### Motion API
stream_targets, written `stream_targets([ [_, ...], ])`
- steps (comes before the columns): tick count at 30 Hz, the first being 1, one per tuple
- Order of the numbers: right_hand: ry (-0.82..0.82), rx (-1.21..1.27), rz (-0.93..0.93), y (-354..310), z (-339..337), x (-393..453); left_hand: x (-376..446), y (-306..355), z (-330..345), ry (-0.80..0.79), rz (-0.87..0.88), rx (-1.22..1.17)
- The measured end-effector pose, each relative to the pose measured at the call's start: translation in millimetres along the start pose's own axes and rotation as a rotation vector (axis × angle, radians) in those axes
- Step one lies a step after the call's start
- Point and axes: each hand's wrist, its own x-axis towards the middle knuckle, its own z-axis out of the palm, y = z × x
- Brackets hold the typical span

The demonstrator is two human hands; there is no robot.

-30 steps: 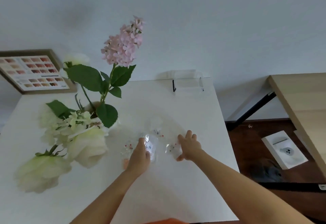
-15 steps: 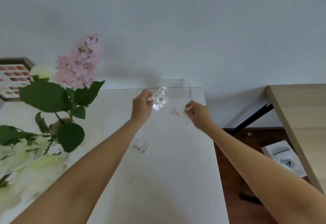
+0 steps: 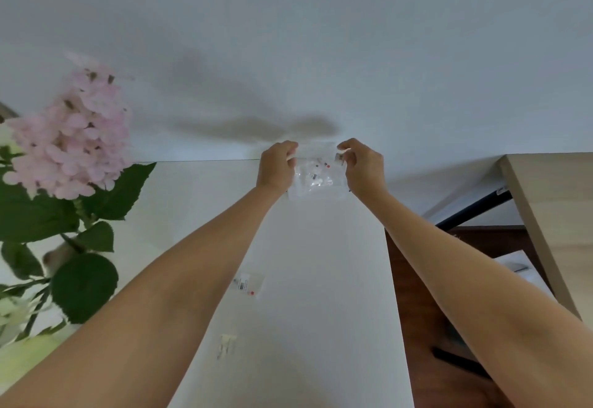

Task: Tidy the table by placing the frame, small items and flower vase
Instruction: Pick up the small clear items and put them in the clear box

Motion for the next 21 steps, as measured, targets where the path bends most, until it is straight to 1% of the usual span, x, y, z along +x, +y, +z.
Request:
stream_targets([
  [3, -0.004, -0.175, -0.036, 0, 16, -8, -17, -12, -11, 0.063, -0.022, -0.023],
  [6, 0.097, -0.209, -0.119, -6, 29, -30, -49, -29, -30, 0.096, -0.012, 0.0],
  [8, 0.111, -0.201, -0.188, -11, 40, -53, -79, -44, -42, 0.093, -0.012, 0.023],
  [11, -0.002, -0.191, -0.242, -17, 66, -99, -135, -65, -56, 0.075, -0.051, 0.059],
  [14, -0.196, -0.205, -0.238, -21, 92, -145, -196, -85, -63, 0.106, -0.145, 0.146],
  [16, -0.32, -0.25, -0.222, -24, 109, -170, -236, -99, -66, 0.155, -0.259, 0.226],
  [18, -0.412, -0.318, -0.197, -29, 122, -190, -273, -113, -68, 0.193, -0.376, 0.292],
  [21, -0.481, -0.433, -0.144, -37, 135, -209, -315, -129, -70, 0.182, -0.529, 0.378],
])
